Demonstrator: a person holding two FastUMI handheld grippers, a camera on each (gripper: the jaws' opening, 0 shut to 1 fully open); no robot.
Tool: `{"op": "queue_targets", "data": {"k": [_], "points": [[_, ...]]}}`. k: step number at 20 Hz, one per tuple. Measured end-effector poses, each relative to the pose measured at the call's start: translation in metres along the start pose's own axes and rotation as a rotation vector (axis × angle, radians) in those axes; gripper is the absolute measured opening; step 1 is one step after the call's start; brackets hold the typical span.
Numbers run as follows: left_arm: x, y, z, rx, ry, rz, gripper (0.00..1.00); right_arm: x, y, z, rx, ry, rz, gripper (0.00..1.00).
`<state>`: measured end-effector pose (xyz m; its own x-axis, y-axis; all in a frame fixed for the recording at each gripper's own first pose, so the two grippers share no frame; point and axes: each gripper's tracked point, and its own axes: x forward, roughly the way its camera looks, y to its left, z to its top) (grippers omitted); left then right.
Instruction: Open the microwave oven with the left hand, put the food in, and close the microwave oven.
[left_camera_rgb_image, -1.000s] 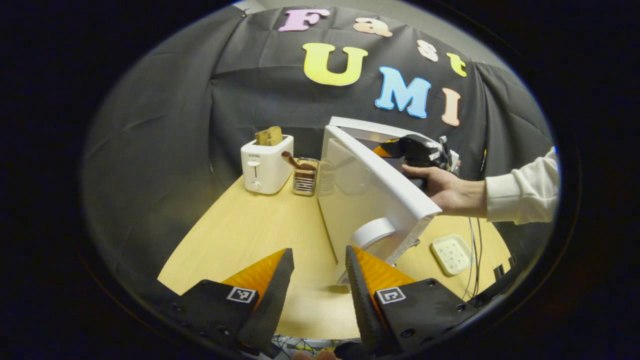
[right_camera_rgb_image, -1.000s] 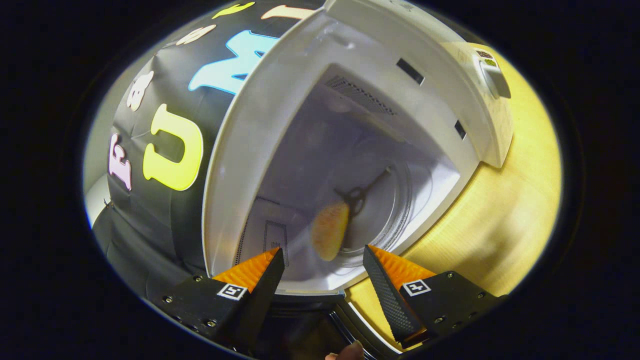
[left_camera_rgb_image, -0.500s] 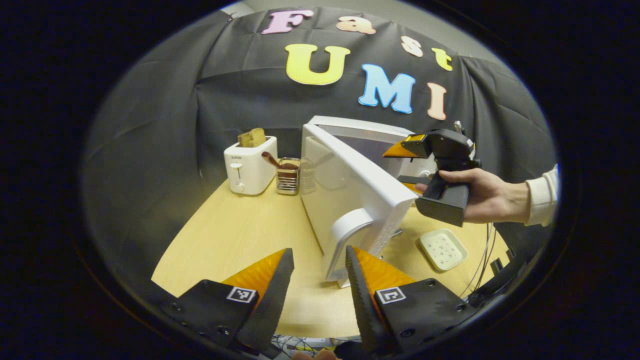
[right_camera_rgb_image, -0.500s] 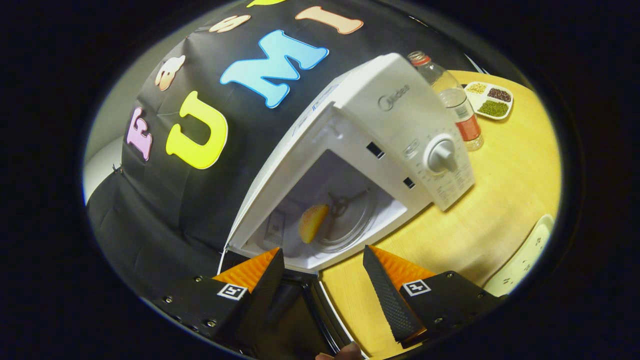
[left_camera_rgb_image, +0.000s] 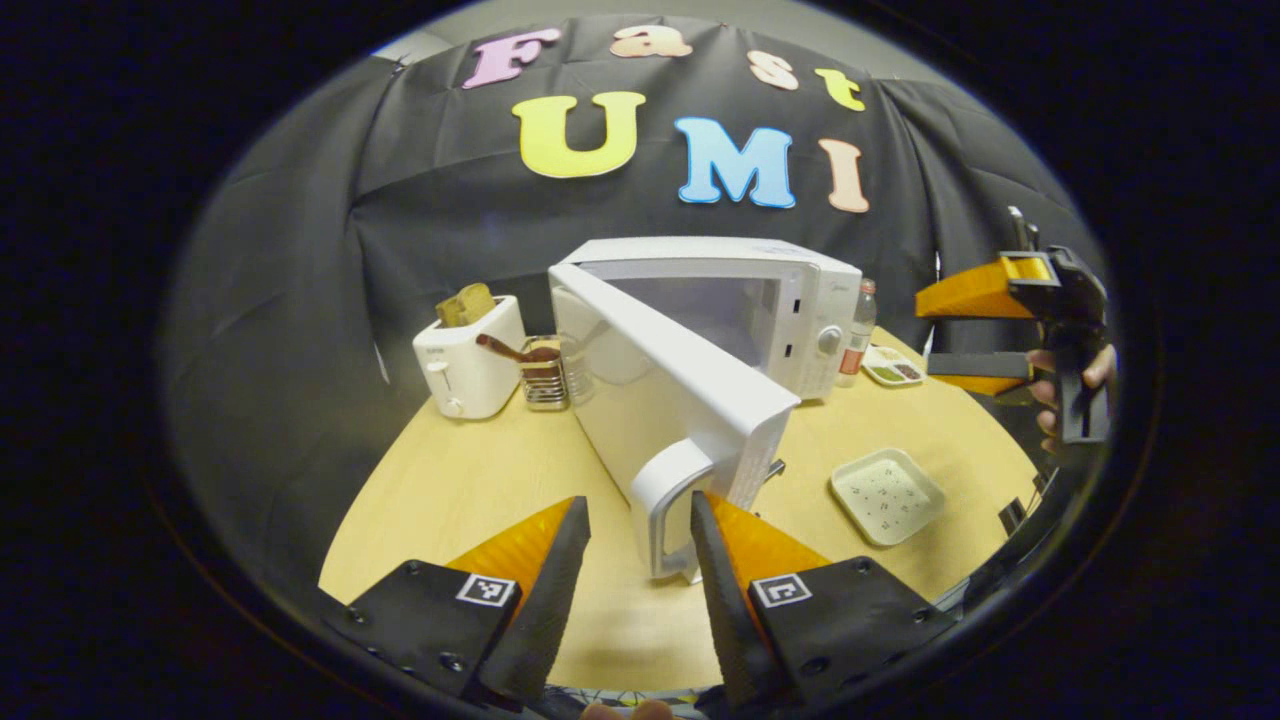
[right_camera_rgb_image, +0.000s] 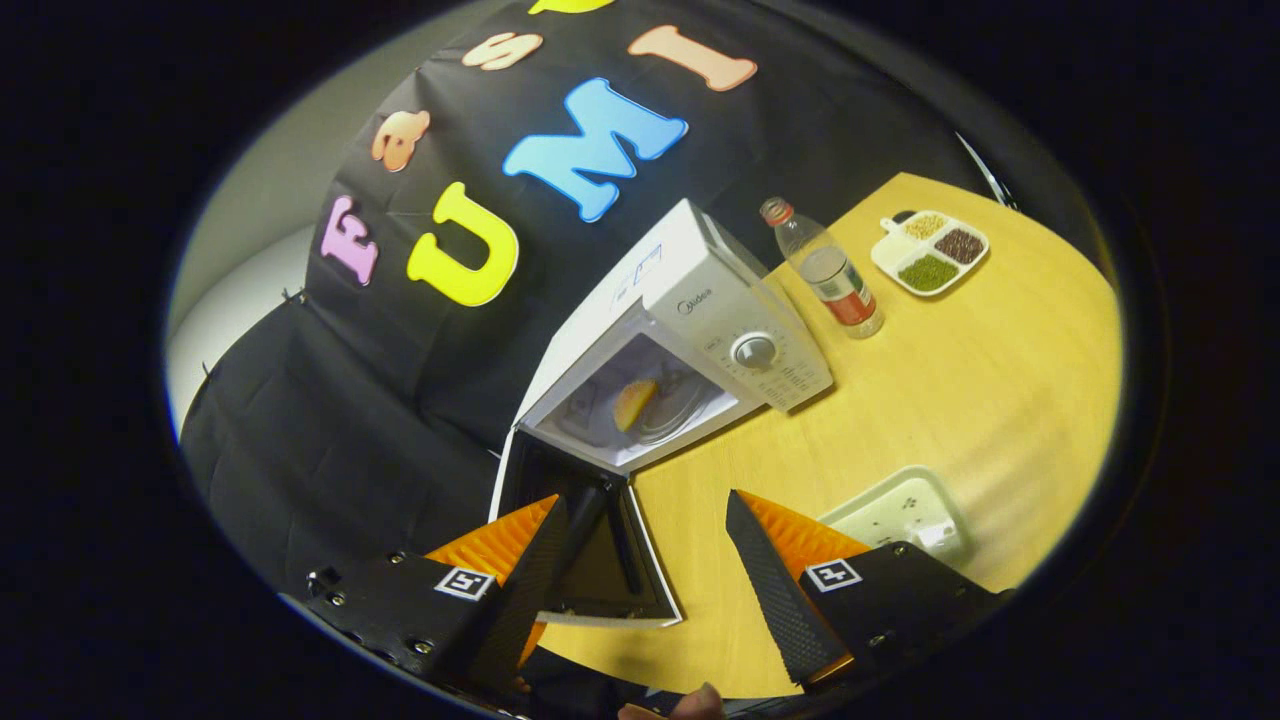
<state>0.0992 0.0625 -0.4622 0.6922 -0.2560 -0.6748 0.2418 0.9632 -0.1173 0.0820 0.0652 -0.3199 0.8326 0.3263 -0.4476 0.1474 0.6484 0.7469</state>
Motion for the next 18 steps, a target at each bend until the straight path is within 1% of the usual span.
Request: {"op": "queue_targets", "data": {"k": [3, 4, 5, 6, 7, 8, 9, 10, 11, 12, 13, 14, 15, 17, 18], "points": [[0.015, -0.022, 0.008, 0.009, 0.015, -0.006, 0.71, -0.052, -0.018, 0.005, -0.067, -0.031, -0.001, 0.96], [0.019, -0.027, 0.011, 0.004, 0.015, -0.002, 0.67, -0.063, -0.027, 0.007, -0.093, -0.038, -0.024, 0.97], [0.024, -0.033, 0.012, -0.014, 0.022, -0.008, 0.71, -0.074, -0.035, 0.005, -0.111, -0.038, -0.047, 0.96], [0.029, -0.043, 0.015, -0.04, 0.033, -0.028, 0.72, -0.084, -0.039, 0.004, -0.125, -0.035, -0.062, 0.97], [0.034, -0.054, 0.018, -0.058, 0.038, -0.048, 0.75, -0.093, -0.042, 0.003, -0.136, -0.03, -0.072, 0.97], [0.04, -0.065, 0.022, -0.057, 0.038, -0.069, 0.7, -0.099, -0.047, 0.004, -0.149, -0.036, -0.092, 0.97], [0.046, -0.077, 0.025, -0.048, 0.049, -0.096, 0.7, -0.103, -0.053, 0.005, -0.158, -0.042, -0.117, 0.97], [0.05, -0.091, 0.03, -0.033, 0.053, -0.131, 0.72, -0.106, -0.058, 0.006, -0.155, -0.043, -0.136, 0.97], [0.054, -0.108, 0.038, -0.009, 0.038, -0.182, 0.7, -0.108, -0.062, 0.007, -0.146, -0.05, -0.156, 0.97], [0.056, -0.128, 0.043, 0.022, 0.03, -0.24, 0.7, -0.109, -0.065, 0.011, -0.134, -0.071, -0.174, 0.97], [0.061, -0.14, 0.049, 0.068, 0.022, -0.273, 0.8, -0.108, -0.069, 0.016, -0.113, -0.099, -0.195, 0.97], [0.067, -0.146, 0.056, 0.118, 0.016, -0.297, 0.76, -0.107, -0.072, 0.019, -0.086, -0.119, -0.209, 0.97], [0.075, -0.154, 0.063, 0.142, 0.005, -0.325, 0.73, -0.105, -0.073, 0.019, -0.06, -0.131, -0.225, 0.97], [0.092, -0.168, 0.076, 0.143, -0.009, -0.38, 0.78, -0.102, -0.072, 0.021, -0.036, -0.148, -0.251, 0.97], [0.101, -0.172, 0.081, 0.14, -0.016, -0.399, 0.75, -0.1, -0.072, 0.024, -0.037, -0.161, -0.265, 0.97]]}}
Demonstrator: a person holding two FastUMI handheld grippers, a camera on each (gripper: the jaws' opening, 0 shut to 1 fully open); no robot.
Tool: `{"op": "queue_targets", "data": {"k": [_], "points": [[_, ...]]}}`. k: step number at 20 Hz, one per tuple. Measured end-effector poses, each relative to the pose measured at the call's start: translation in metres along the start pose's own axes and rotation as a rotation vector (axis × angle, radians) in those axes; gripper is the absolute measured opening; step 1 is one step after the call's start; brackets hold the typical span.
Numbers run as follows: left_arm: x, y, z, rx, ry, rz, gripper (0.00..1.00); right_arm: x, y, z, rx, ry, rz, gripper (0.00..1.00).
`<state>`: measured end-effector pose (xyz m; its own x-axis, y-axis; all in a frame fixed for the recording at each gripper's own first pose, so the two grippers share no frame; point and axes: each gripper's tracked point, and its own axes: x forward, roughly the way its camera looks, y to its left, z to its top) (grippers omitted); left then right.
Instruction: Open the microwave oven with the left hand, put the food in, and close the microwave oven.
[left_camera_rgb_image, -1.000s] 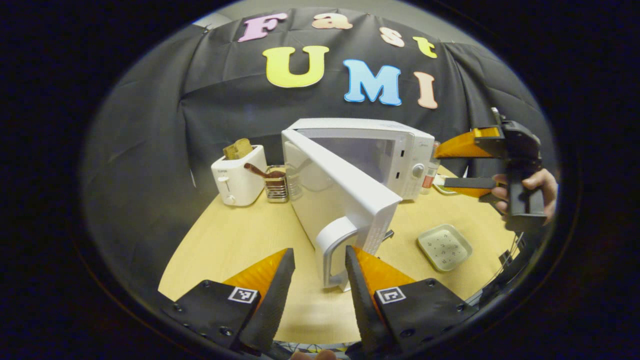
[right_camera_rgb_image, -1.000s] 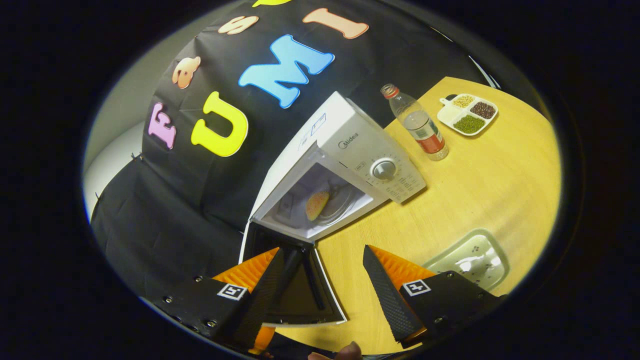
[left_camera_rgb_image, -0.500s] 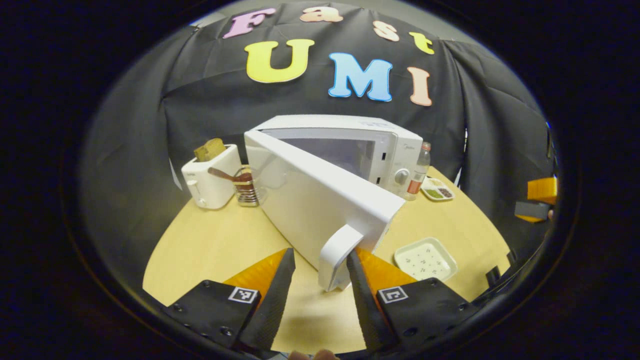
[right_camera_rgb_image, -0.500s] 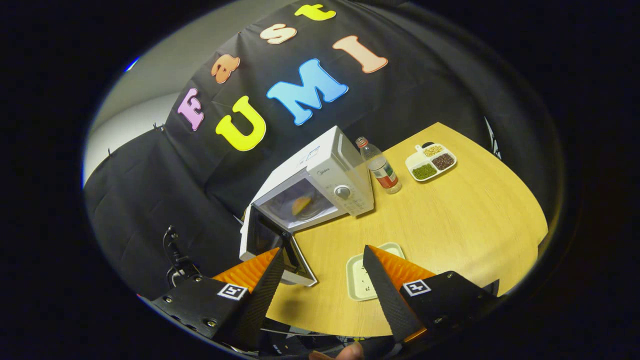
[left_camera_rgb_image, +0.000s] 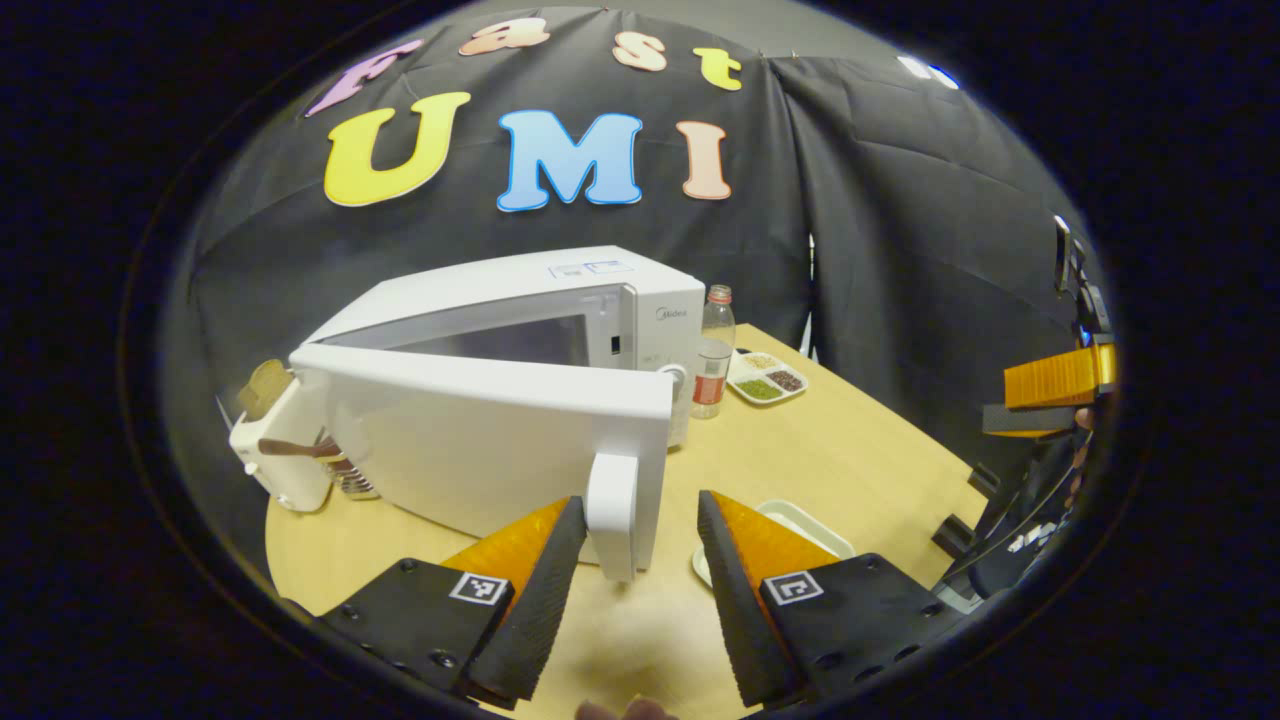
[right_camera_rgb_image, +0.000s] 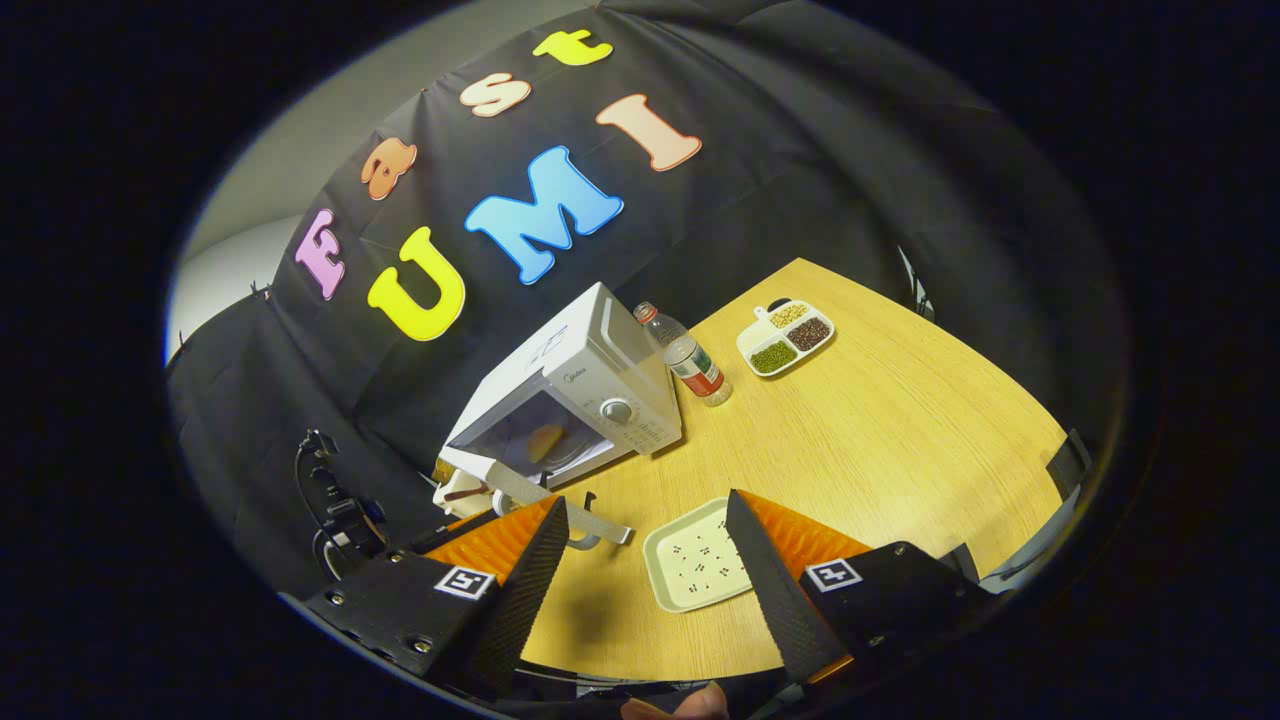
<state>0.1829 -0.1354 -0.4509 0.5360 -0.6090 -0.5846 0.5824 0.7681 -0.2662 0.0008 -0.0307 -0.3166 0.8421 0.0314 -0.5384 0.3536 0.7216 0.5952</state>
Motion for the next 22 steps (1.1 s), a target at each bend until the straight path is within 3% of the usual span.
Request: {"op": "queue_targets", "data": {"k": [3, 4, 6, 8, 10, 16, 19, 22], "points": [[0.026, 0.012, 0.016, 0.006, -0.024, -0.029, 0.75, 0.004, -0.002, 0.002, 0.008, -0.018, -0.043, 0.97], [0.035, 0.019, 0.019, 0.008, -0.025, -0.027, 0.82, 0.004, -0.002, 0.004, 0.019, -0.027, -0.055, 0.97], [0.046, 0.035, 0.023, -0.012, -0.028, -0.031, 0.78, 0.005, -0.008, 0.006, 0.039, -0.048, -0.09, 0.97], [0.06, 0.038, 0.024, -0.028, -0.029, -0.053, 0.96, 0.006, -0.011, 0.002, 0.055, -0.041, -0.114, 0.97], [0.068, 0.039, 0.03, -0.017, -0.04, -0.065, 1.0, 0.009, -0.017, -0.001, 0.062, -0.027, -0.144, 0.97], [0.099, 0.051, 0.054, 0.025, -0.07, -0.063, 1.0, 0.016, -0.02, 0.005, 0.089, -0.037, -0.175, 0.97], [0.109, 0.067, 0.071, 0.049, -0.099, -0.033, 0.98, 0.023, -0.02, 0.006, 0.092, -0.034, -0.186, 0.97], [0.115, 0.062, 0.067, 0.041, -0.091, -0.066, 0.91, 0.029, -0.021, 0.011, 0.097, -0.03, -0.193, 0.97]]}}
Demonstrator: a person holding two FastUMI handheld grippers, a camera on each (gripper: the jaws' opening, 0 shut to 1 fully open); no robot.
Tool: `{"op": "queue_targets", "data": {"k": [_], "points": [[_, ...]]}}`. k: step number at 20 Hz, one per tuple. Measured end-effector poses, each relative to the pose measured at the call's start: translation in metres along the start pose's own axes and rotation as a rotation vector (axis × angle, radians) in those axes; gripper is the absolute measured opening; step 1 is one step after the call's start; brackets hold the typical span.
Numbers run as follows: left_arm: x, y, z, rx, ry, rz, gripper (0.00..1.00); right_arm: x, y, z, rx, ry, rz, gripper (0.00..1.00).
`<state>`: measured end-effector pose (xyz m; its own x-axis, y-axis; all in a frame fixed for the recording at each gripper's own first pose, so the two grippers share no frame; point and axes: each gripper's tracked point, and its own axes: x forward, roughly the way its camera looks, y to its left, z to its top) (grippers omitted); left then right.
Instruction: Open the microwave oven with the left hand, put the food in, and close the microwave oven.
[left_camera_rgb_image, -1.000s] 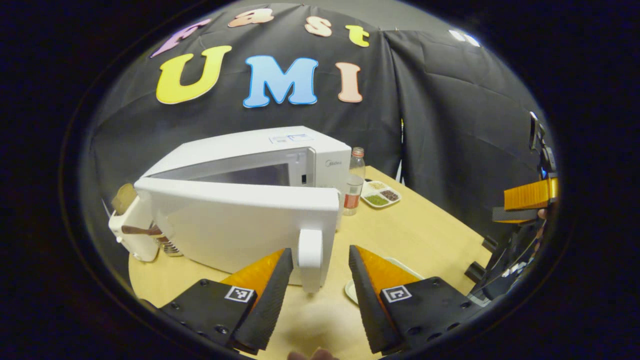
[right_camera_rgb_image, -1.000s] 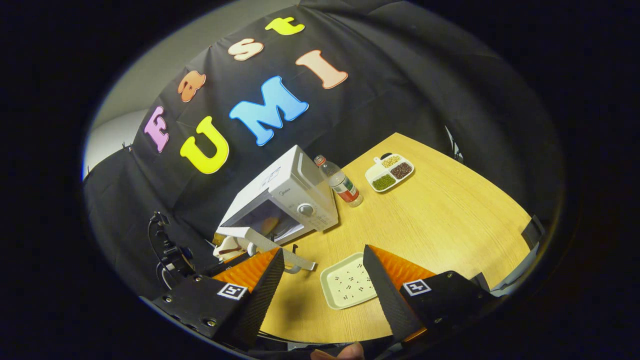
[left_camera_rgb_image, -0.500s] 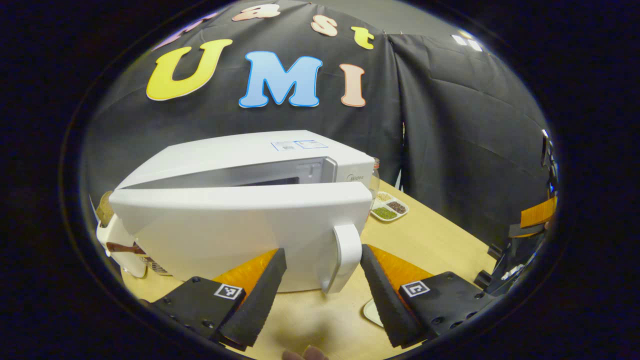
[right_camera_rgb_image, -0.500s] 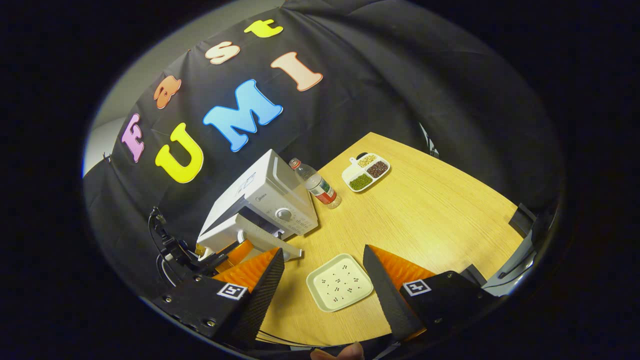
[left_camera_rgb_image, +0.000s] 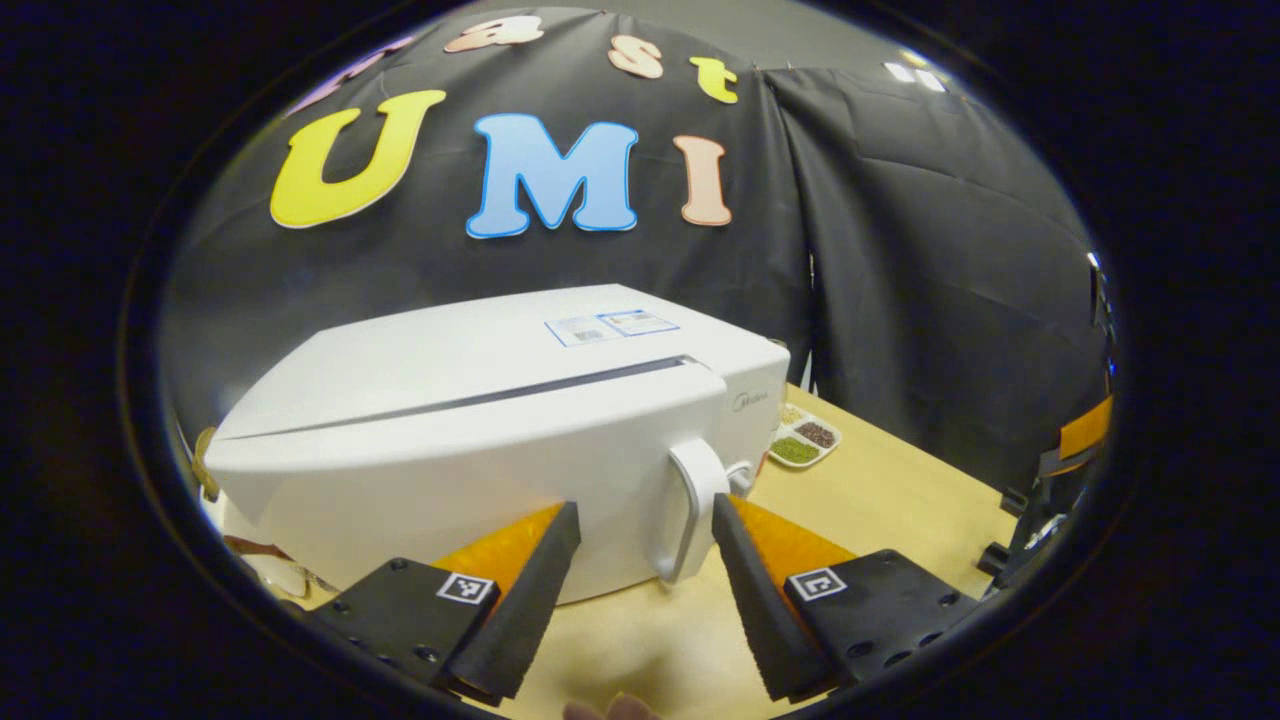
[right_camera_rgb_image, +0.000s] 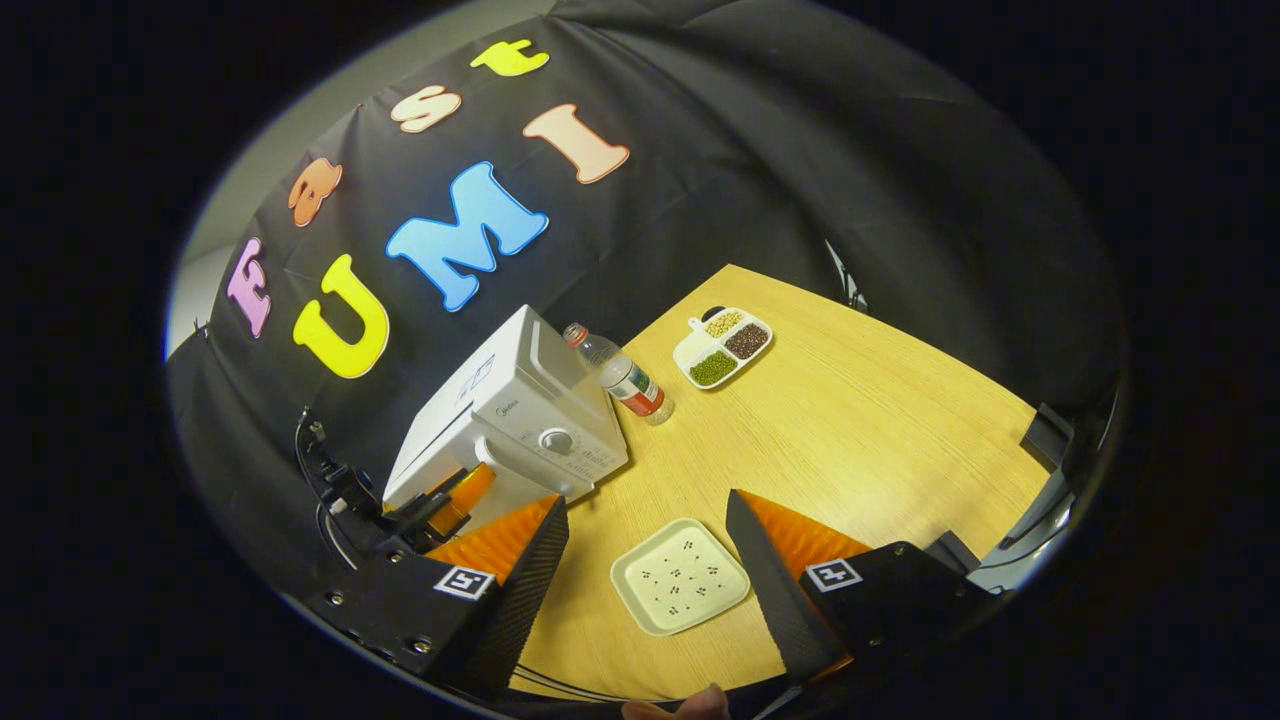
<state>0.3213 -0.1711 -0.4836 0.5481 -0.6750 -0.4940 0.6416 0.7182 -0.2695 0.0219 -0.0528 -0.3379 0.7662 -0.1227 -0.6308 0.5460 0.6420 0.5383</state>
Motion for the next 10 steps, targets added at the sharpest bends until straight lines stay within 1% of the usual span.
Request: {"op": "queue_targets", "data": {"k": [2, 6, 8, 9, 10], "points": [[0.001, 0.002, 0.002, -0.007, -0.01, -0.001, 0.94, 0.005, 0.003, 0.003, -0.005, 0.004, 0.001, 0.97], [0.007, 0.0, 0.0, -0.035, -0.02, -0.035, 0.92, 0.012, 0.006, 0.003, -0.016, 0.023, 0.005, 0.97], [0.008, 0.002, 0.001, -0.031, -0.021, -0.038, 0.9, 0.012, 0.01, 0.001, -0.021, 0.031, 0.011, 0.97], [0.009, 0.003, 0.001, -0.035, -0.024, -0.039, 0.84, 0.011, 0.01, 0.0, -0.028, 0.034, 0.013, 0.97], [0.01, 0.004, 0.002, -0.044, -0.03, -0.039, 0.85, 0.01, 0.009, 0.0, -0.038, 0.038, 0.014, 0.97]]}}
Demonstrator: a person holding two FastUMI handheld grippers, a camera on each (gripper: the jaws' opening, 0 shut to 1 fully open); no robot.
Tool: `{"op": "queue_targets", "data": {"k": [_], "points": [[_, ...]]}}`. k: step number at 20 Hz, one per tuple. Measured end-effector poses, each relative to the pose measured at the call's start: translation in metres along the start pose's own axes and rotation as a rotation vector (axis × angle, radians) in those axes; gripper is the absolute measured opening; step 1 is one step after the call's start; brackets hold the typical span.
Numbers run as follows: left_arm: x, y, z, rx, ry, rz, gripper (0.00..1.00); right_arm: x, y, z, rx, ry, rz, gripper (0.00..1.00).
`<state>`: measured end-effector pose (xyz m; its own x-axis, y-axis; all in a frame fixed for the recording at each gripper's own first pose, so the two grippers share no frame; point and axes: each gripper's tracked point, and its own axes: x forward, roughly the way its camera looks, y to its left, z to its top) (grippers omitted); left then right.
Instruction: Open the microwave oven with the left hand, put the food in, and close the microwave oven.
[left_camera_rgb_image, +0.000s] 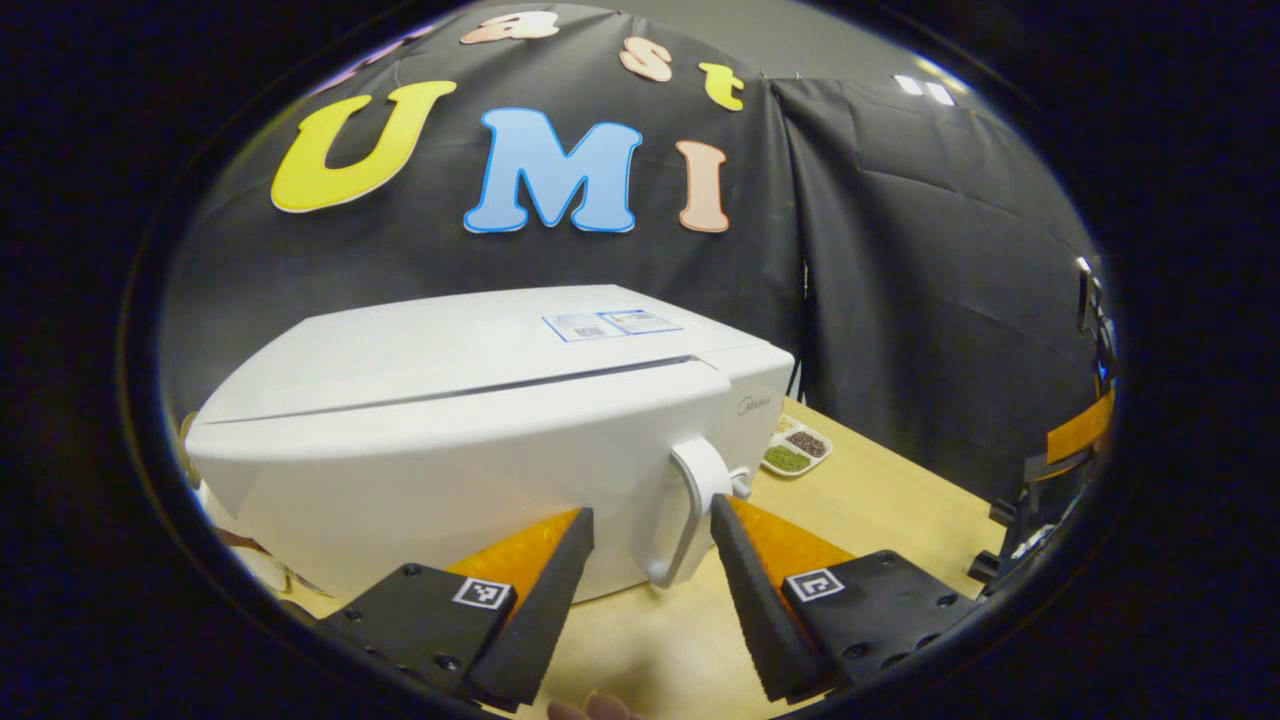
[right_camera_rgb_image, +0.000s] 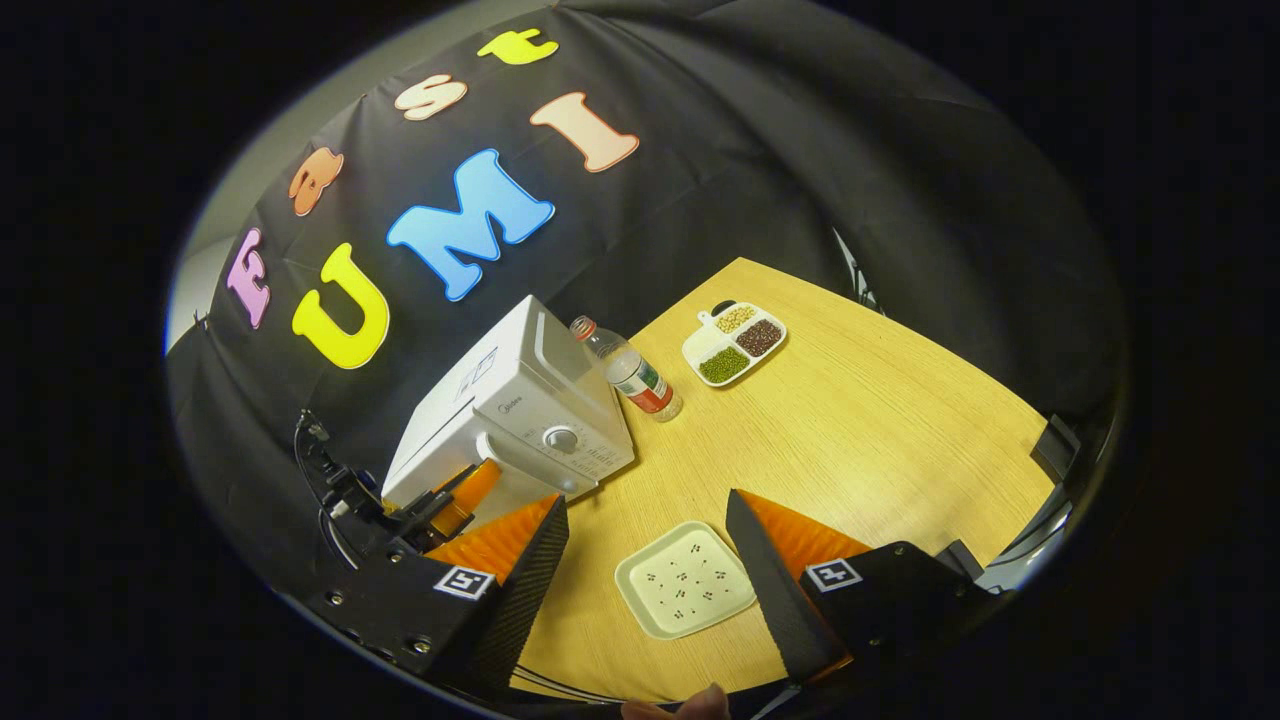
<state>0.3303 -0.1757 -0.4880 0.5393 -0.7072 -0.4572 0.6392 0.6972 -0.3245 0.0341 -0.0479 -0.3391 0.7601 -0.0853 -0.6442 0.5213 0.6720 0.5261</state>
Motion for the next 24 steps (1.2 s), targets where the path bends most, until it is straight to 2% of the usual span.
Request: {"op": "queue_targets", "data": {"k": [1, 2, 3, 4, 5, 7, 8, 9, 10, 13, 14, 17, 19, 22, 23, 24], "points": [[-0.001, 0.012, 0.004, -0.017, -0.013, 0.025, 0.85, -0.002, -0.001, -0.001, -0.013, 0.005, -0.003, 0.97], [0.0, 0.012, 0.002, -0.074, 0.002, 0.024, 0.92, -0.004, -0.001, -0.002, -0.023, 0.011, -0.002, 0.97], [0.001, 0.013, -0.001, -0.119, 0.016, 0.044, 0.84, -0.009, -0.001, -0.001, -0.032, 0.015, 0.001, 0.97], [-0.004, 0.017, 0.0, -0.121, 0.031, 0.09, 0.84, -0.013, -0.001, 0.001, -0.037, 0.012, 0.007, 0.97], [-0.01, 0.019, 0.002, -0.085, 0.039, 0.13, 0.82, -0.017, -0.001, 0.004, -0.039, 0.006, 0.012, 0.97], [-0.029, 0.004, 0.022, -0.033, 0.004, 0.144, 0.95, -0.027, -0.001, 0.016, -0.051, -0.008, 0.024, 0.97], [-0.041, -0.007, 0.033, -0.015, -0.018, 0.144, 0.89, -0.03, -0.003, 0.022, -0.068, -0.012, 0.023, 0.97], [-0.054, -0.02, 0.042, 0.008, -0.033, 0.148, 0.89, -0.033, -0.007, 0.029, -0.095, -0.017, 0.014, 0.97], [-0.068, -0.031, 0.051, 0.029, -0.046, 0.153, 0.95, -0.038, -0.01, 0.039, -0.123, -0.033, 0.007, 0.97], [-0.114, -0.071, 0.08, 0.041, -0.096, 0.155, 0.94, -0.062, -0.004, 0.079, -0.181, -0.094, 0.031, 0.97], [-0.128, -0.084, 0.09, 0.033, -0.109, 0.162, 0.99, -0.071, 0.0, 0.094, -0.19, -0.129, 0.051, 0.97], [-0.186, -0.111, 0.127, -0.043, -0.174, 0.232, 0.89, -0.098, 0.016, 0.123, -0.212, -0.169, 0.152, 0.97], [-0.214, -0.142, 0.15, -0.153, -0.239, 0.242, 0.95, -0.117, 0.013, 0.136, -0.261, -0.167, 0.174, 0.98], [-0.248, -0.188, 0.159, -0.279, -0.231, 0.236, 0.99, -0.147, 0.015, 0.15, -0.317, -0.169, 0.212, 0.97], [-0.262, -0.196, 0.17, -0.286, -0.259, 0.256, 0.89, -0.154, 0.014, 0.153, -0.341, -0.172, 0.217, 0.97], [-0.28, -0.204, 0.183, -0.287, -0.293, 0.282, 0.89, -0.161, 0.013, 0.157, -0.375, -0.177, 0.217, 0.97]]}}
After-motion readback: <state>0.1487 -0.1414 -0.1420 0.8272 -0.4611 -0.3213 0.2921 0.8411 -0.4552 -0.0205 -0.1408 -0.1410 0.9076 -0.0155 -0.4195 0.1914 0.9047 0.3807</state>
